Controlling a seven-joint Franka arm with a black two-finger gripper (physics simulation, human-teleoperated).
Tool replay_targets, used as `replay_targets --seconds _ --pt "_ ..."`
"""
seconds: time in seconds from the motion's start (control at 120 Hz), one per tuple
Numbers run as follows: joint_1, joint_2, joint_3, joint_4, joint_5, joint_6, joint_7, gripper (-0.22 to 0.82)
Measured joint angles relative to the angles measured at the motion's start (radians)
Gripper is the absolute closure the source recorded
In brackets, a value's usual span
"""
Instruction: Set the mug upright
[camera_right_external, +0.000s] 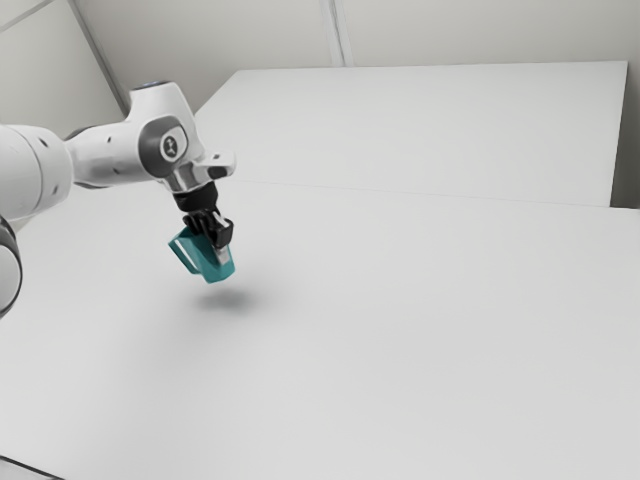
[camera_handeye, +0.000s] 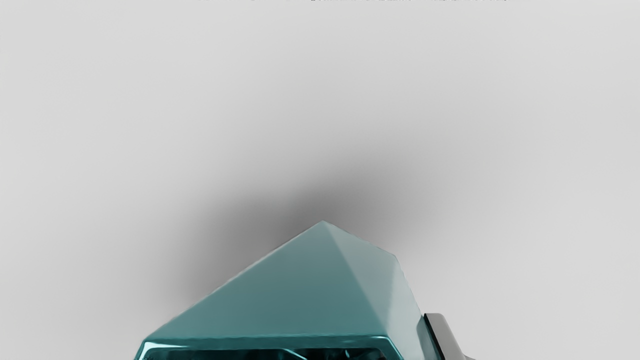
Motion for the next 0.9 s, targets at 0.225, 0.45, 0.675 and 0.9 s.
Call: replay_targets --seconds 0.225,0.45,0.675,0.9 --pt "-0.002 0.021 -0.007 -0.014 0.001 0.036 -0.054 0.78" --pt "-0.008 0.045 -0.016 -0.014 0.002 0.061 -0.093 0.78" --pt "-0.023 0.063 -0.017 -0.012 0.023 0.089 -0.122 0.78" --pt "-0.026 0.094 -0.017 -0.008 0.033 0.105 -0.141 0.78"
